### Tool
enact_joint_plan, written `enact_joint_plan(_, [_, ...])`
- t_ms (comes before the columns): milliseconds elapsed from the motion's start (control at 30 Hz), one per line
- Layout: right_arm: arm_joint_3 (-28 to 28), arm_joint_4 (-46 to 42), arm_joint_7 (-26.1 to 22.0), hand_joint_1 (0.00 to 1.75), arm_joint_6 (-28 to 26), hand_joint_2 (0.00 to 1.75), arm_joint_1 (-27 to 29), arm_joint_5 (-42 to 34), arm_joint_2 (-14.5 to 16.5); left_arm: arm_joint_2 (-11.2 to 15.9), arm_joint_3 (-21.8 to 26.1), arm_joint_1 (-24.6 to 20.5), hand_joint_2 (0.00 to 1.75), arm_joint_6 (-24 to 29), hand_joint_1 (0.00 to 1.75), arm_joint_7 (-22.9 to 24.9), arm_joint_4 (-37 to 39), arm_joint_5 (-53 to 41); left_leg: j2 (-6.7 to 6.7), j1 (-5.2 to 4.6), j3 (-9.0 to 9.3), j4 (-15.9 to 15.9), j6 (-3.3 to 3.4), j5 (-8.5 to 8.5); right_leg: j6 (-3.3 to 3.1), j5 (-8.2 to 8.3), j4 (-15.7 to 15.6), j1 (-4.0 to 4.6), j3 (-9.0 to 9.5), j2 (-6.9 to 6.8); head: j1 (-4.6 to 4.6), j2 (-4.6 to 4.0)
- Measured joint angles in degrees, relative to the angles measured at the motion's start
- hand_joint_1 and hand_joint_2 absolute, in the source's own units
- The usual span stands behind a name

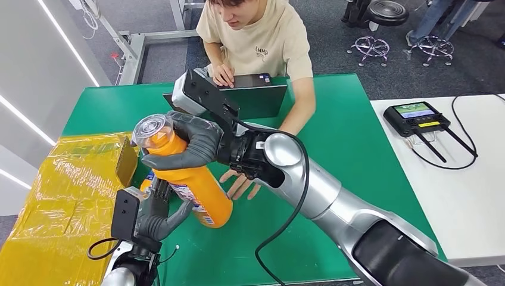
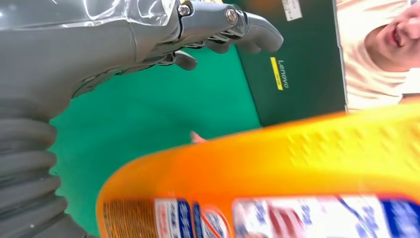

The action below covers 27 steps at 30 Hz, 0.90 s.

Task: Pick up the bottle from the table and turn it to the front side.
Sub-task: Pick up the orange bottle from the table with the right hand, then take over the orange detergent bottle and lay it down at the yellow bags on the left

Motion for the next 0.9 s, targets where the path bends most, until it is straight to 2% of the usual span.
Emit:
enact_joint_plan(233, [0.0, -1.2, 0.0, 1.75, 0.7, 1.75, 0.0, 0.2, 1.1, 0.0, -2.5, -0.1, 1.75, -2.8, 0.0, 2.1, -1.1, -2.2, 0.0, 0.0, 0.0, 0.0, 0.0, 0.0, 0.0, 0.0, 0.0, 0.0, -0.01, 0.0, 0.01, 0.0])
enact_joint_plan(267, [0.0, -1.4, 0.0, 1.75, 0.8, 1.75, 0.0, 0.2, 1.2, 0.0, -2.7, -0.1, 1.75, -2.9, 0.05, 2.2, -1.1, -2.3, 0.0, 0.0, 0.0, 0.0, 0.0, 0.0, 0.0, 0.0, 0.0, 0.0, -0.01, 0.0, 0.01, 0.0])
enact_joint_plan(367, [0.0, -1.6, 0.0, 1.75, 0.9, 1.75, 0.0, 0.3, 1.2, 0.0, -3.1, 0.0, 1.75, -4.1, 1.36, 2.4, -1.4, -2.3, 0.0, 0.0, 0.01, 0.0, 0.0, 0.0, 0.0, 0.0, 0.0, 0.0, 0.0, -0.01, 0.0, 0.0])
enact_joint_plan(400, [0.0, -1.6, 0.0, 1.75, 1.1, 1.75, 0.0, 0.3, 1.2, 0.1, -3.1, 0.0, 1.75, -4.9, 1.74, 2.5, -1.5, -2.3, 0.0, 0.0, 0.01, 0.0, 0.0, 0.0, 0.0, 0.0, 0.0, 0.0, 0.0, -0.01, -0.01, 0.0])
enact_joint_plan(567, [0.0, -1.7, -0.3, 1.75, 1.7, 1.75, 0.0, 0.9, 1.1, 0.2, -3.5, 0.1, 1.75, -7.8, 1.75, 2.8, -1.8, -1.8, 0.01, 0.0, 0.01, 0.0, 0.0, 0.0, 0.0, 0.0, 0.0, 0.0, -0.01, 0.0, 0.01, 0.0])
enact_joint_plan(900, [-0.4, -3.0, -0.4, 1.75, 1.1, 1.75, 0.3, 1.0, 0.5, 0.4, -3.5, -0.5, 1.75, -7.8, 1.75, 3.2, -1.8, -0.7, 0.01, 0.01, 0.01, 0.0, 0.0, 0.0, 0.0, 0.0, 0.0, 0.0, -0.03, 0.01, 0.0, 0.0])
